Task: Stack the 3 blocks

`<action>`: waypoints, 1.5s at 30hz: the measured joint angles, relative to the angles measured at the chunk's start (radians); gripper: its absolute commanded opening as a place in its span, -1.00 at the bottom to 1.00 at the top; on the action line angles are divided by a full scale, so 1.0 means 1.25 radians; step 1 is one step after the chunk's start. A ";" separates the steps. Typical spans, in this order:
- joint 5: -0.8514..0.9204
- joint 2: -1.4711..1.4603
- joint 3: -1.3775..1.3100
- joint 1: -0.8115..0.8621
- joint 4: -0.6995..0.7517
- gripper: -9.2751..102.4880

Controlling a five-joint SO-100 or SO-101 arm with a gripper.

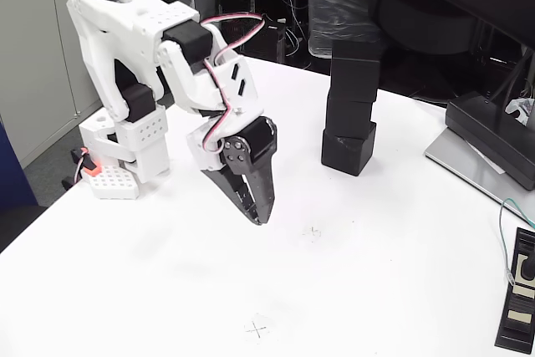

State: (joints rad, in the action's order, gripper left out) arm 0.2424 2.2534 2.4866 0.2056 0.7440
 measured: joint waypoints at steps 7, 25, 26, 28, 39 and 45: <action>0.000 0.175 0.135 -0.072 -0.098 -0.85; -0.206 0.630 0.437 -0.210 -0.172 -0.85; -0.216 0.645 0.444 -0.215 -0.172 -0.85; -0.228 0.671 0.450 -0.217 -0.172 -0.85; -0.233 0.769 0.490 -0.256 -0.172 -0.85; -0.233 0.773 0.490 -0.255 -0.172 -0.85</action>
